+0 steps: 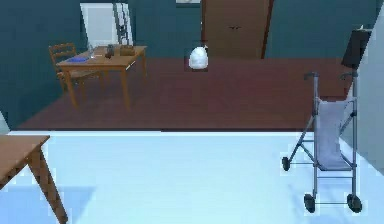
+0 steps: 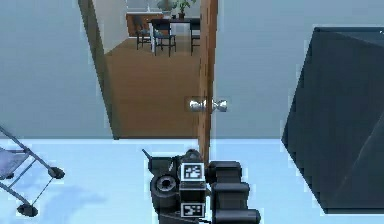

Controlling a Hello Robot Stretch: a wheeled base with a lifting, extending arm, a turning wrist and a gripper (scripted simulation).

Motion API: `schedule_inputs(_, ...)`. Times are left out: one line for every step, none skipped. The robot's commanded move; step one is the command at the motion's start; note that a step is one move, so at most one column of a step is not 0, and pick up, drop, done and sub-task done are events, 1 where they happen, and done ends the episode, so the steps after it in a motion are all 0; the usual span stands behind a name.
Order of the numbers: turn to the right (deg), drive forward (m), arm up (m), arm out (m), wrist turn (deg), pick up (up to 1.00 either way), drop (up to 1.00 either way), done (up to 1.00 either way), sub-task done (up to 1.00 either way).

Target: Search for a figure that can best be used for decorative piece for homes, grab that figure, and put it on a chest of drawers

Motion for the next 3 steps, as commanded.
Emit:
schedule_inputs(45.0,0.00,0.00,0.00,0.0,0.00,0.00,0.00,0.00)
schedule_inputs(18.0,0.00,0.00,0.00,0.0,0.00,0.00,0.00,0.00)
schedule_inputs(0.0,0.30,0.00,0.00,0.0,0.00,0.00,0.00,0.00)
